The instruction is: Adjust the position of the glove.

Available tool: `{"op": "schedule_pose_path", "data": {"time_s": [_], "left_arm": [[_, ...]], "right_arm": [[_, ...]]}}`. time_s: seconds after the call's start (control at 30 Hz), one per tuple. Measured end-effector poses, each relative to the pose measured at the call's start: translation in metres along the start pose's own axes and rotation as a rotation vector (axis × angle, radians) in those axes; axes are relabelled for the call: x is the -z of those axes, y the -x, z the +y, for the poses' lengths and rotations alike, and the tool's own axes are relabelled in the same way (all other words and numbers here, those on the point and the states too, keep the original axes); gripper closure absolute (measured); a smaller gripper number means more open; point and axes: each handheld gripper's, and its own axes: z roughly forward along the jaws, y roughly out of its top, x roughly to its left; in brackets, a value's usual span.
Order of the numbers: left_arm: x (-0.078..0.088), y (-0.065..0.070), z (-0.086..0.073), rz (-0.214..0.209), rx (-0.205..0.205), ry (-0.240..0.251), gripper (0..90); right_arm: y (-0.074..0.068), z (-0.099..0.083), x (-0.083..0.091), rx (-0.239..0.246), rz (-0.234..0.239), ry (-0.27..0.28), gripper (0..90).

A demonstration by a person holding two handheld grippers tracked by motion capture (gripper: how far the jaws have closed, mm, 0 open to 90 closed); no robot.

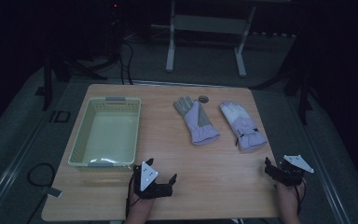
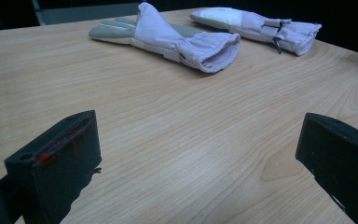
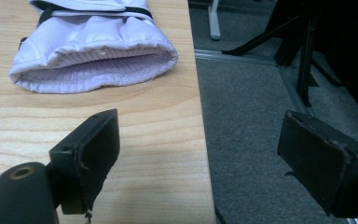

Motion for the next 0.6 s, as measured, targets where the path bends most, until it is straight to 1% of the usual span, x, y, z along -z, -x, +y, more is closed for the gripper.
{"op": "schedule_pose_path", "data": {"time_s": [0.03, 0.07, 0.2, 0.33, 0.47, 0.6], "left_arm": [[0.000, 0.000, 0.000, 0.000, 0.000, 0.000, 0.0], [0.000, 0.000, 0.000, 0.002, -0.006, 0.001, 0.0], [0.000, 0.001, 0.000, 0.002, -0.008, 0.001, 0.0], [0.000, 0.001, 0.000, 0.002, -0.009, -0.001, 0.0], [0.000, 0.001, 0.000, 0.001, -0.010, -0.001, 0.0], [0.000, 0.001, 0.000, 0.000, -0.010, -0.002, 0.0]], "right_arm": [[0.000, 0.000, 0.000, 0.000, 0.000, 0.000, 12.6], [0.001, 0.000, 0.000, -0.014, 0.012, -0.007, 12.4], [0.003, 0.001, -0.002, -0.022, 0.026, -0.020, 12.2], [0.003, 0.002, -0.001, -0.019, 0.034, -0.021, 12.0], [0.004, 0.006, -0.001, -0.027, 0.053, -0.030, 11.7], [0.004, 0.010, -0.001, -0.018, 0.065, -0.043, 11.5]]}}
